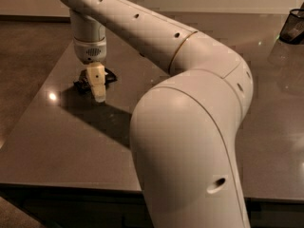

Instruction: Pick rxbar chocolate

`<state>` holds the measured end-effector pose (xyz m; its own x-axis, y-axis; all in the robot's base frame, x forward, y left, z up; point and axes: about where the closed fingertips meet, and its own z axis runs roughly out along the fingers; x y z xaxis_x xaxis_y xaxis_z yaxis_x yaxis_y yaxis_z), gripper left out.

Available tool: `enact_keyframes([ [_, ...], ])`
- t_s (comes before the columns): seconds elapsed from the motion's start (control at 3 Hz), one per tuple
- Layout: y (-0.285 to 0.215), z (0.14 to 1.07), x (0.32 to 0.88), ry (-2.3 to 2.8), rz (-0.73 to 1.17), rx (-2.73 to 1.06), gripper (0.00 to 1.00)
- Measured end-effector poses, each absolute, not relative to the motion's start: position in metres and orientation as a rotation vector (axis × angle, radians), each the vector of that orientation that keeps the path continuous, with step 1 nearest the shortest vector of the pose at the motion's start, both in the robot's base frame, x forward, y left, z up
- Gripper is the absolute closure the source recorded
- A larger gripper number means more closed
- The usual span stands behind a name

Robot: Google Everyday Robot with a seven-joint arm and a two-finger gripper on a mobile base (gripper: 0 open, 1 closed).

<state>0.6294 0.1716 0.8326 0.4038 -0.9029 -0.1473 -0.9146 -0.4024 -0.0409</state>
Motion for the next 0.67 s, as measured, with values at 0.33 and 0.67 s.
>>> enact_keyframes([
  [0.33,0.1719,0.8286,0.6301,1.654,0.148,-2.543,0.21],
  [0.67,0.1715,0.8294,0.6303,1.653,0.149,-2.544,0.52],
])
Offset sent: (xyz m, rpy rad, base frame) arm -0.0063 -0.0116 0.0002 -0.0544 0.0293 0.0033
